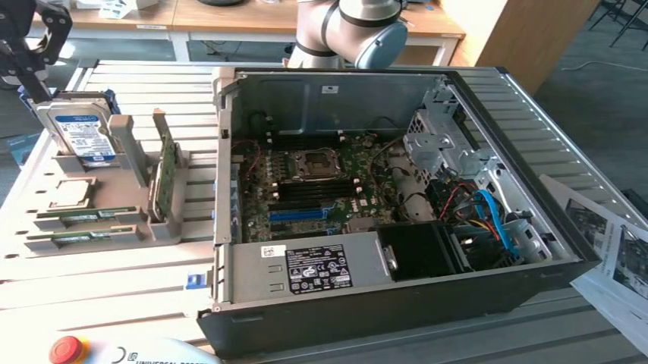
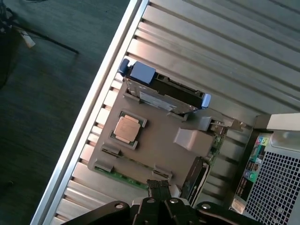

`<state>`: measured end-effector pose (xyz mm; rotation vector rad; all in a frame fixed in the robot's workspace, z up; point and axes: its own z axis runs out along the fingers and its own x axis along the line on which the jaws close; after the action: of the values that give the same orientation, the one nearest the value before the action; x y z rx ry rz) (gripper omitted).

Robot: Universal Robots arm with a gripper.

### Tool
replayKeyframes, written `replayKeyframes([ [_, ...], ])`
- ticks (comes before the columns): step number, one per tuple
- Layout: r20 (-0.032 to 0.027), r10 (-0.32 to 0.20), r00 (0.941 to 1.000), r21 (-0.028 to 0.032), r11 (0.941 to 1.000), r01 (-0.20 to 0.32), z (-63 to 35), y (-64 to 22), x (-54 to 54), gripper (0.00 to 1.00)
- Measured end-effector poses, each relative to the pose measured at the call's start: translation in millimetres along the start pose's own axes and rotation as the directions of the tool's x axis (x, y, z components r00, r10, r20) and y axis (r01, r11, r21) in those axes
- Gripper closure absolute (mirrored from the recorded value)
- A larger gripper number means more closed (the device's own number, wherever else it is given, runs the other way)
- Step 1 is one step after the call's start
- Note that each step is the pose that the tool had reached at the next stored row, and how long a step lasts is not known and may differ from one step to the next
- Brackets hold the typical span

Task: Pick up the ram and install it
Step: 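Pick up the ram and move it above insertion slot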

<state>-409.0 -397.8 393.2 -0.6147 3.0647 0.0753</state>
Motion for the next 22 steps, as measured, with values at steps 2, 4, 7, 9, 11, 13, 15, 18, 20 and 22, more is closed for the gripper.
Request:
replayKeyframes([
  [2, -0.0014, -0.029, 0.9996, -0.0007, 0.9996, 0.029, 0.0, 0.0, 0.0, 0.89],
  [4, -0.0027, -0.060, 0.9982, -0.0015, 0.9982, 0.060, 0.0, 0.0, 0.0, 0.89],
  [7, -0.0048, -0.110, 0.9939, -0.0029, 0.9939, 0.110, 0.0, 0.0, 0.0, 0.89],
  [9, -0.0063, -0.146, 0.9892, -0.0039, 0.9892, 0.146, 0.0, 0.0, 0.0, 0.89],
  [11, -0.0077, -0.182, 0.9833, -0.0051, 0.9833, 0.182, 0.0, 0.0, 0.0, 0.89],
  [13, -0.0092, -0.217, 0.9761, -0.0062, 0.9762, 0.217, 0.0, 0.0, 0.0, 0.89],
  [15, -0.0105, -0.253, 0.9674, -0.0075, 0.9675, 0.253, 0.0, 0.0, 0.0, 0.89],
  [18, -0.0125, -0.305, 0.9524, -0.0093, 0.9524, 0.305, 0.1, 0.0, 0.0, 0.89],
  [20, -0.0138, -0.339, 0.9408, -0.0106, 0.9409, 0.339, 0.1, 0.0, 0.0, 0.89],
  [22, -0.0150, -0.373, 0.9276, -0.0120, 0.9277, 0.373, 0.2, 0.0, 0.0, 0.89],
])
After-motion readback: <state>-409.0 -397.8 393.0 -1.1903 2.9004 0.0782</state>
